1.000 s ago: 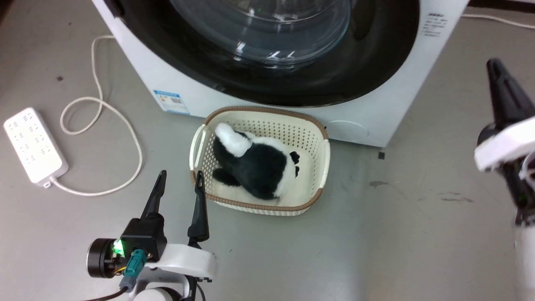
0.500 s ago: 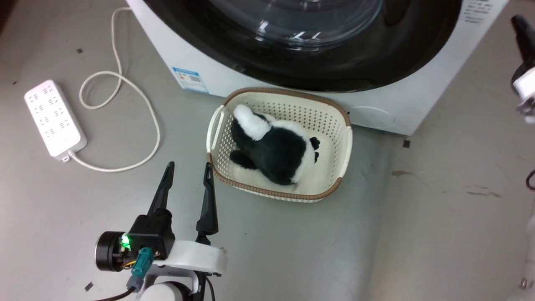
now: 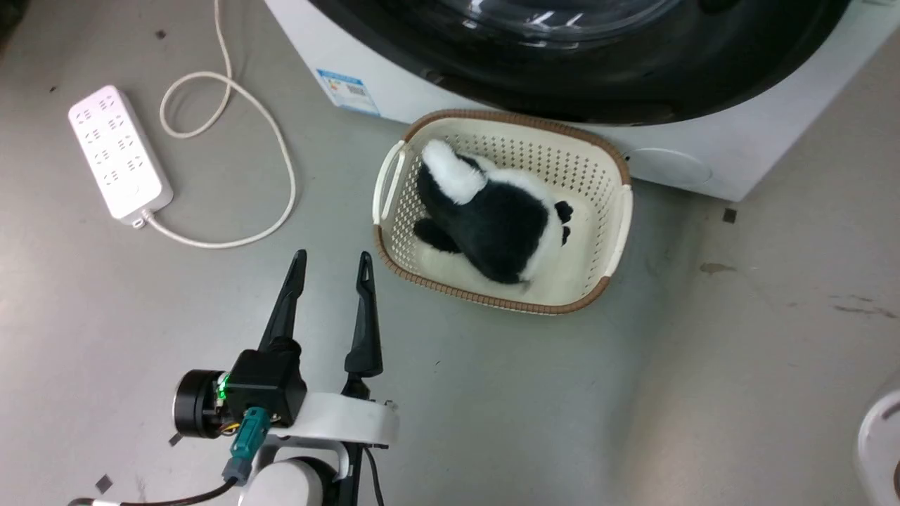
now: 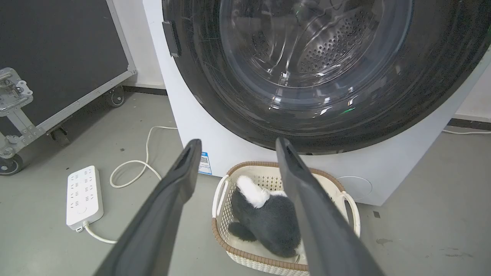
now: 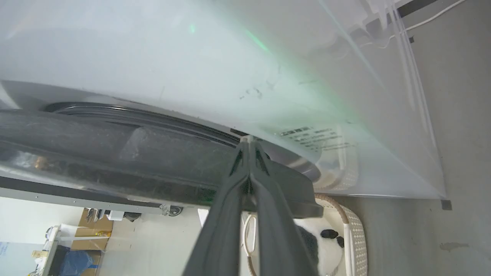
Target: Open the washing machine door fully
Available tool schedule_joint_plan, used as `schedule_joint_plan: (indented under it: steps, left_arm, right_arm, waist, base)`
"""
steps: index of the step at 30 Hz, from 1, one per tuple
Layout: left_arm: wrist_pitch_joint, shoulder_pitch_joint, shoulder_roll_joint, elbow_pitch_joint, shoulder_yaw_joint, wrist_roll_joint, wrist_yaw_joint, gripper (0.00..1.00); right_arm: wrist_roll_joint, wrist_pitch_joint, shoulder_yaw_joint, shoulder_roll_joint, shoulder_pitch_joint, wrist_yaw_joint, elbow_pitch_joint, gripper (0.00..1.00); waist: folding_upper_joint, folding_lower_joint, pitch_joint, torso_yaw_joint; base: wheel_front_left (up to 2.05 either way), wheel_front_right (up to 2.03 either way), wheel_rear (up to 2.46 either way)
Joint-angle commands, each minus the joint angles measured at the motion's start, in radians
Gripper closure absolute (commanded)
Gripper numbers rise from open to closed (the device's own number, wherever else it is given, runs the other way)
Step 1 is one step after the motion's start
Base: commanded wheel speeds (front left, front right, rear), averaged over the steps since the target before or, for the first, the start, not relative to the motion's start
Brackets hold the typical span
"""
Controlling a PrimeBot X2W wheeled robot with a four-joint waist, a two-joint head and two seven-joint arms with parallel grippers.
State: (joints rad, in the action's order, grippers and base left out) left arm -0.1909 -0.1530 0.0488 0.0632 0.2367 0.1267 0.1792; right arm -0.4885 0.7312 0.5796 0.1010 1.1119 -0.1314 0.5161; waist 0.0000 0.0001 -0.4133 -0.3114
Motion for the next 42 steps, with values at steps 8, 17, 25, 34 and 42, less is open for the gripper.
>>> schedule_joint_plan:
  steps: [8, 17, 25, 34, 42]
  left_arm:
    - [-0.027, -0.044, 0.001, 0.005, 0.037, 0.021, 0.028, 0.00]
    - [-0.046, -0.062, 0.001, -0.001, 0.070, 0.039, 0.051, 0.00]
    - [-0.062, -0.057, 0.001, -0.029, 0.088, 0.036, 0.053, 0.00]
    - [-0.071, -0.019, 0.001, -0.069, 0.079, 0.020, 0.031, 0.00]
    - [-0.071, 0.039, 0.001, -0.126, 0.069, 0.018, -0.008, 0.00]
  right_arm:
    - [0.020, 0.153, 0.116, -0.039, 0.142, 0.000, 0.025, 1.00]
    - [0.030, 0.297, 0.213, -0.049, 0.188, 0.001, 0.015, 1.00]
    - [-0.026, 0.388, 0.272, -0.050, 0.142, 0.001, 0.053, 1.00]
    - [-0.145, 0.413, 0.242, -0.051, -0.021, 0.001, 0.112, 1.00]
    - [-0.299, 0.403, 0.115, -0.051, -0.184, 0.001, 0.168, 1.00]
  waist:
    - [0.0000, -0.0001, -0.048, -0.039]
    - [0.0000, -0.0001, -0.060, -0.075]
    - [0.0000, -0.0001, 0.004, -0.083]
    - [0.0000, -0.0001, 0.127, -0.071]
    - [0.0000, -0.0001, 0.220, -0.062]
  base:
    - [0.00, 0.00, 0.00]
    - [0.00, 0.00, 0.00]
    - [0.00, 0.00, 0.00]
    - [0.00, 0.00, 0.00]
    - [0.00, 0.00, 0.00]
